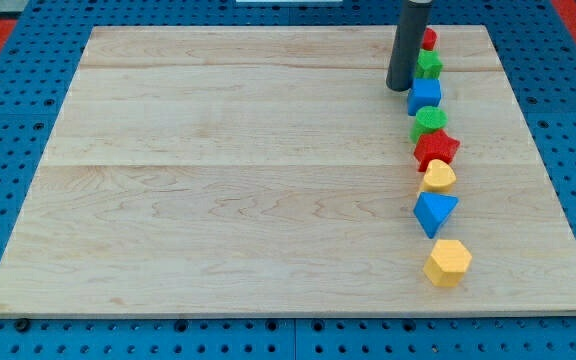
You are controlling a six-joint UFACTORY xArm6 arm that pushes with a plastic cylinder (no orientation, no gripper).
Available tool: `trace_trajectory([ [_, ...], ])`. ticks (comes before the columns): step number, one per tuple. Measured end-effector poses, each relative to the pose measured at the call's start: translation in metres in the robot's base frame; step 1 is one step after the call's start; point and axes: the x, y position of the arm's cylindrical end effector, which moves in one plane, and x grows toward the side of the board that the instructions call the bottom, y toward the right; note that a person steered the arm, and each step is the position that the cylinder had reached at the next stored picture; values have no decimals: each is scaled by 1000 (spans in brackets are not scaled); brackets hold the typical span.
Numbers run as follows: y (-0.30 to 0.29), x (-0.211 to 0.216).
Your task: Arrange the group of blocks in a line
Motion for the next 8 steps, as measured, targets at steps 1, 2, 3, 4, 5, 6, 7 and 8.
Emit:
trace_trajectory([
  [1, -3, 1],
  [2, -6, 5],
  [3, -6, 7],
  [4, -6, 10],
  [5, -6, 18],
  [6, -4, 18],
  [7, 1, 18],
  [8, 2, 19],
])
